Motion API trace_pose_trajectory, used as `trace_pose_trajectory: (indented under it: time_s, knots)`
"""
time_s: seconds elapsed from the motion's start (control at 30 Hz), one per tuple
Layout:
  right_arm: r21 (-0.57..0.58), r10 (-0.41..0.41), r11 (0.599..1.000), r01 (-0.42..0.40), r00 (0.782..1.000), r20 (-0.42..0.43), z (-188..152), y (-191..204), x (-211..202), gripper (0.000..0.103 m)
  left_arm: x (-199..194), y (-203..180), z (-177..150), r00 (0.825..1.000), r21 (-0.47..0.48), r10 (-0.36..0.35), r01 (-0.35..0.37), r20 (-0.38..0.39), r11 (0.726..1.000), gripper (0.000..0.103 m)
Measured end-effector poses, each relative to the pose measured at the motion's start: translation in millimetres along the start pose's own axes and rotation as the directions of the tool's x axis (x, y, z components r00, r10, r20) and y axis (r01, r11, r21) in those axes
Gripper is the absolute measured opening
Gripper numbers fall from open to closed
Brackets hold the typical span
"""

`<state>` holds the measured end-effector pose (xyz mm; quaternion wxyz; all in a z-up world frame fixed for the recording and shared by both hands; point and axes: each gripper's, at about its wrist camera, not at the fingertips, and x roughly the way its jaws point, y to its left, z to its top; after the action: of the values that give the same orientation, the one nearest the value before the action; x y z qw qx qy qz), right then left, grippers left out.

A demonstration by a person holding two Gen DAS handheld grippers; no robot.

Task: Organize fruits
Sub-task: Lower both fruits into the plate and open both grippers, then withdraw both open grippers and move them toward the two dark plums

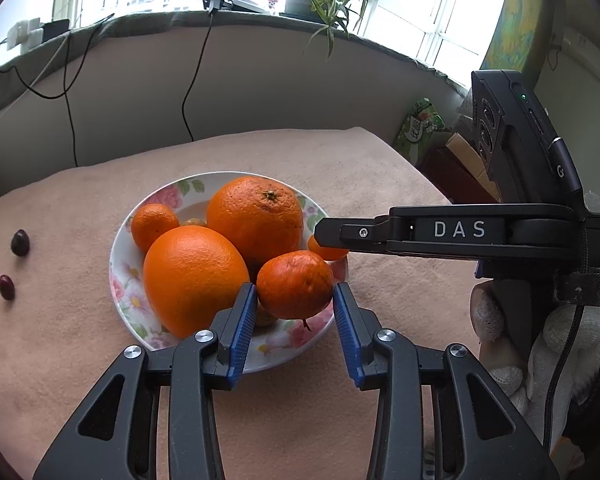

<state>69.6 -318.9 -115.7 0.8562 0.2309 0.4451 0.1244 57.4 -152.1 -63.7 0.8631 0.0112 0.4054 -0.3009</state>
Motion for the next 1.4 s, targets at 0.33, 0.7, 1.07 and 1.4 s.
trace_pose_trajectory:
  time_s: [0.33, 0.7, 1.07, 1.4]
  knots:
    - [-0.008, -0.017, 1.000, 0.017, 0.999, 0.027, 1, 2, -4, 0.054, -8, -1, 0, 1.000, 0.017, 0.008, -0.008, 0.023, 1.000, 0.044]
    - [-0.089, -0.036, 0.995, 0.047, 0.992, 0.120, -13, 25, -33, 0.074, -19, 8, -5, 0.999, 0.033, 0.034, -0.035, 0.033, 0.999, 0.061]
    - [-0.208, -0.146, 0.955, 0.213, 0.944, 0.296, -57, 66, -79, 0.081, -35, 18, -27, 0.997, 0.017, 0.075, -0.076, 0.029, 0.997, 0.061]
    - [-0.285, -0.107, 0.937, 0.204, 0.941, 0.320, -67, 97, -87, 0.082, -60, 23, -32, 0.990, -0.021, 0.112, -0.111, 0.083, 0.994, 0.061]
